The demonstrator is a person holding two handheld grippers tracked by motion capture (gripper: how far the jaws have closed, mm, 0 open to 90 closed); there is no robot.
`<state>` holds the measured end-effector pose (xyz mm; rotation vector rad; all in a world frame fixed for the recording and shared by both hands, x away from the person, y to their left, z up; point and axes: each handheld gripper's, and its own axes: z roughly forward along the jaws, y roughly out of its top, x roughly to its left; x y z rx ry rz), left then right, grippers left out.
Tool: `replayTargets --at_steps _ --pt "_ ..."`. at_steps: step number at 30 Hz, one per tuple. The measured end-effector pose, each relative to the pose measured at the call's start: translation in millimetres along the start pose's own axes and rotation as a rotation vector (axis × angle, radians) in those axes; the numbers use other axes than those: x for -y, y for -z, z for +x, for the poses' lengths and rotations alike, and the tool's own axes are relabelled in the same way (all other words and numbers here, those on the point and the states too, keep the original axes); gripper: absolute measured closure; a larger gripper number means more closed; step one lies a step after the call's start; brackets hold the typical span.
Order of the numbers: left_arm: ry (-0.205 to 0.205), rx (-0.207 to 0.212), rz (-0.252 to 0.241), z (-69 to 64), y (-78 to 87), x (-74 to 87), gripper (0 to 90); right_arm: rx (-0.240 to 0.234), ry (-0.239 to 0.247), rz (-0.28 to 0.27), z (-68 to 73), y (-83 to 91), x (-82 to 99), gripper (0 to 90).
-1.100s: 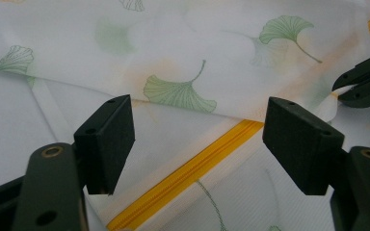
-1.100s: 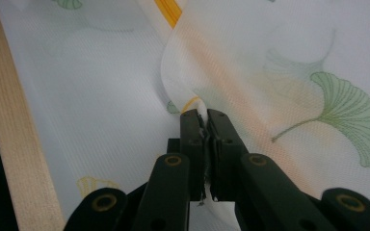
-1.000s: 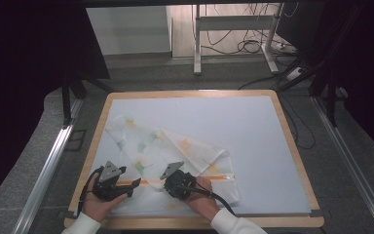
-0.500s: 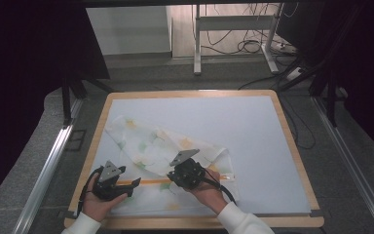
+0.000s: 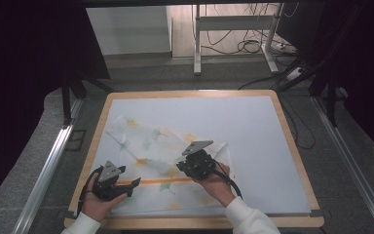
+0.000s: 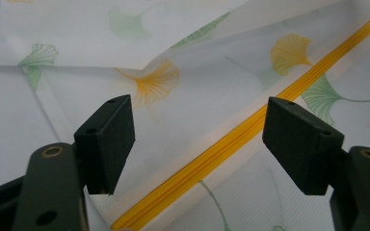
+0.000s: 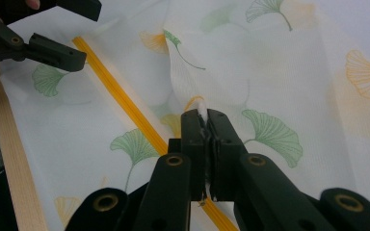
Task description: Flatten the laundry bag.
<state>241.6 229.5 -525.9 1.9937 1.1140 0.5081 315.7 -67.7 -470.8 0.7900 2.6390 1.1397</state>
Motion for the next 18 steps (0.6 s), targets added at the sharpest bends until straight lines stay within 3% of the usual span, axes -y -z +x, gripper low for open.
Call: replayTargets --at_steps 18 --pt "-0.005 0.002 0.005 -0.5 -1.1 0.0 27.1 0.046 -0.050 -0.016 -21.7 8.4 3.7 85.8"
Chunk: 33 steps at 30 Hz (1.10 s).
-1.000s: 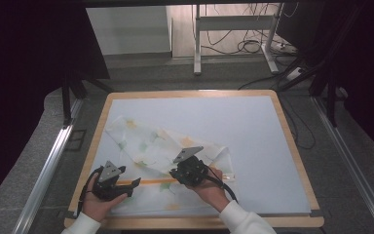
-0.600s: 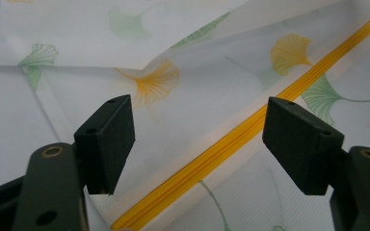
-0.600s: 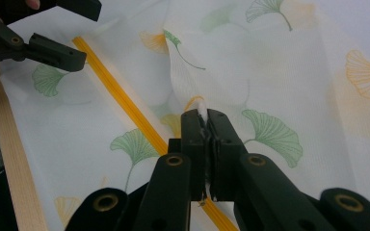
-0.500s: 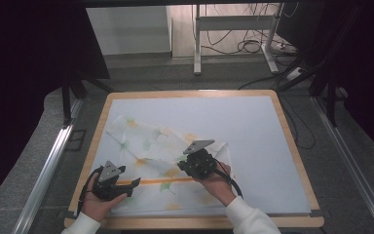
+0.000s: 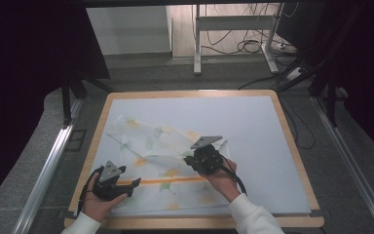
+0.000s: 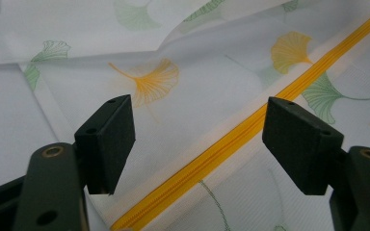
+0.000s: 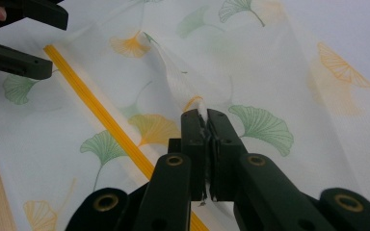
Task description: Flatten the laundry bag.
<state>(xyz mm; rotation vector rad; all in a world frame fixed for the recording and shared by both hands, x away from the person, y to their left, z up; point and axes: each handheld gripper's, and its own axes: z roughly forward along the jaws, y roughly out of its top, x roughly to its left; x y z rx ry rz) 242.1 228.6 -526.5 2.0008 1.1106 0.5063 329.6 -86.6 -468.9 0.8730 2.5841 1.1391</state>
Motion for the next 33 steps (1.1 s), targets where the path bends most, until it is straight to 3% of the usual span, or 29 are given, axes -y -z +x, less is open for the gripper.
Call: replayTargets --at_steps 21,33 --pt "-0.015 0.001 0.007 -1.3 -0.4 0.0 27.1 0.050 -0.060 -0.042 -25.2 11.2 5.0 85.7" --pt "-0.017 0.004 0.008 -1.4 -0.6 0.1 27.1 0.070 -0.079 -0.060 -32.1 17.7 5.4 85.7"
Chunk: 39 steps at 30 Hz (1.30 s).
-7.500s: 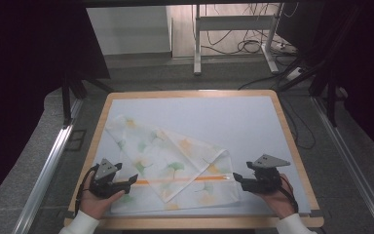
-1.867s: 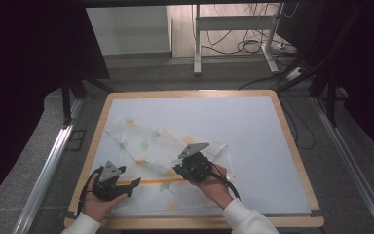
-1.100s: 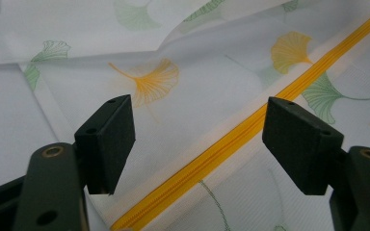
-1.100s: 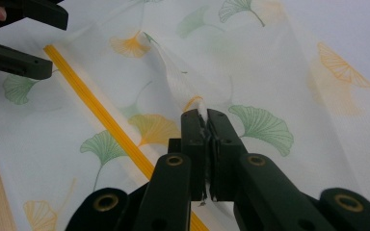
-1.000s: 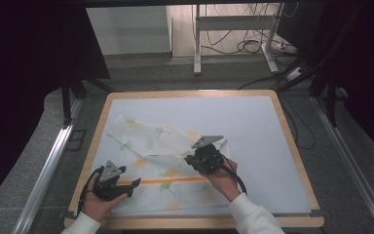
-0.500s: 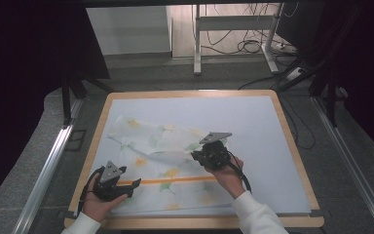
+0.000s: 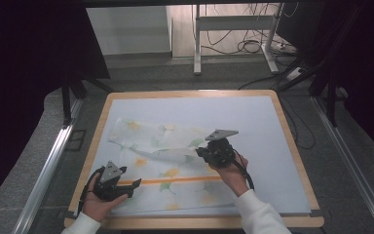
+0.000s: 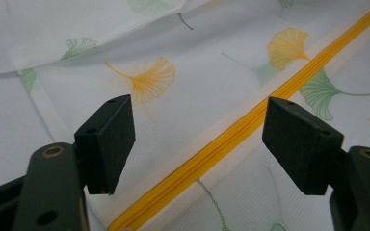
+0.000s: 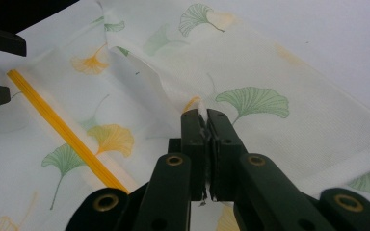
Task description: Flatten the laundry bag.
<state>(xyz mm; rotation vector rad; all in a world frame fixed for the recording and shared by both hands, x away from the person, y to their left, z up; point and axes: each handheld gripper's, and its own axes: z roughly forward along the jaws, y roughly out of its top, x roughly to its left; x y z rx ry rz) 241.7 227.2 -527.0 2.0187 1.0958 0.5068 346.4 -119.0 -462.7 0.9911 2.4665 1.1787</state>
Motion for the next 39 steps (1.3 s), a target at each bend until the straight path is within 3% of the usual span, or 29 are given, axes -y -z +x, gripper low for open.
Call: replayTargets --at_steps 30,39 --pt "0.007 0.002 0.000 0.8 -0.3 0.2 27.0 0.030 -0.045 -0.046 -22.6 12.6 -0.4 85.7" --pt "0.002 0.016 -0.001 1.9 1.0 1.2 26.9 0.036 -0.074 -0.015 -32.4 5.8 -5.3 85.8"
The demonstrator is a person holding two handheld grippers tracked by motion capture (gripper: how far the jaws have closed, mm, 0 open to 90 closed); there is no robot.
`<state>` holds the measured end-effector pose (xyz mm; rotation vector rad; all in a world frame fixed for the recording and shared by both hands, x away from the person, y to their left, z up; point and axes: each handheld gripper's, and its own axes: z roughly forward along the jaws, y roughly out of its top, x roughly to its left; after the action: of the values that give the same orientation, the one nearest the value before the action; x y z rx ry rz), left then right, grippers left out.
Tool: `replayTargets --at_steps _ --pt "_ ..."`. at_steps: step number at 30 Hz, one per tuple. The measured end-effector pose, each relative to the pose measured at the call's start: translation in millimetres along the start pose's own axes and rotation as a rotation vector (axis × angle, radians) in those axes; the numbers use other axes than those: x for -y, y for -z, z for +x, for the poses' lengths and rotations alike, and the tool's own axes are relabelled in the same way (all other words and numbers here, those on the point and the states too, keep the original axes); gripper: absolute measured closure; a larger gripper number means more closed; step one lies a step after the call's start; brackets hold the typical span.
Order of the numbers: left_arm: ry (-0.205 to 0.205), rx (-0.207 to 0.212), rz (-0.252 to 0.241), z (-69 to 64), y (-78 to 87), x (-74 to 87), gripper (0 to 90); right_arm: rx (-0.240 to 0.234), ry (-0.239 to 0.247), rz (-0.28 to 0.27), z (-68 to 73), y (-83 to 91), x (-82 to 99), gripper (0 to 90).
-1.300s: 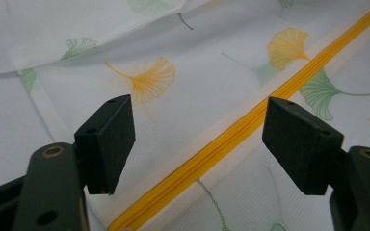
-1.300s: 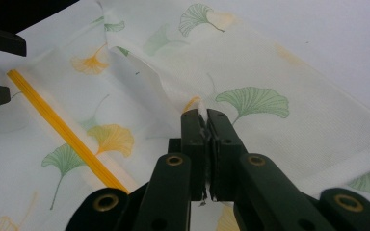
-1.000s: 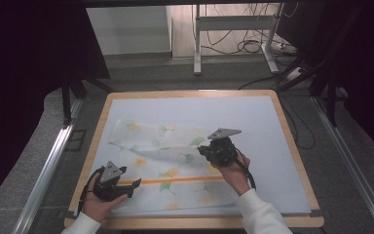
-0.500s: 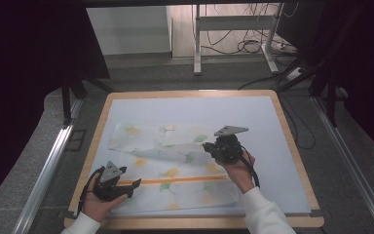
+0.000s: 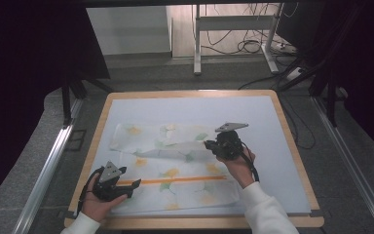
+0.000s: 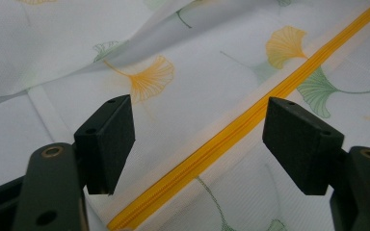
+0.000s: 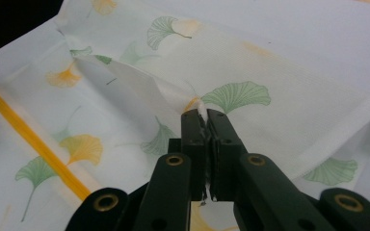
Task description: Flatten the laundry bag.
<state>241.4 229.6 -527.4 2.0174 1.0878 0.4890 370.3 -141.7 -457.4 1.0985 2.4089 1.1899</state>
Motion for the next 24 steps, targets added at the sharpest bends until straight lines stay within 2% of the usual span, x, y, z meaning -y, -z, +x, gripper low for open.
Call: replayTargets --at_steps 7,9,17,24 --pt "-0.004 0.013 0.003 0.0 -1.3 -0.3 26.9 0.039 -0.007 0.004 -11.4 2.9 -14.3 85.8" --pt "-0.003 0.012 0.002 -0.3 -0.9 -0.5 26.9 0.055 -0.013 0.001 -19.0 3.5 -19.0 85.8" --pt "0.001 0.010 0.001 0.0 -1.2 -0.8 27.0 0.084 -0.042 -0.001 -34.1 4.3 -24.3 85.9" --pt "0.001 0.010 -0.001 0.6 -0.5 -0.5 27.0 0.100 -0.068 0.014 -45.2 -4.3 -28.5 85.8"
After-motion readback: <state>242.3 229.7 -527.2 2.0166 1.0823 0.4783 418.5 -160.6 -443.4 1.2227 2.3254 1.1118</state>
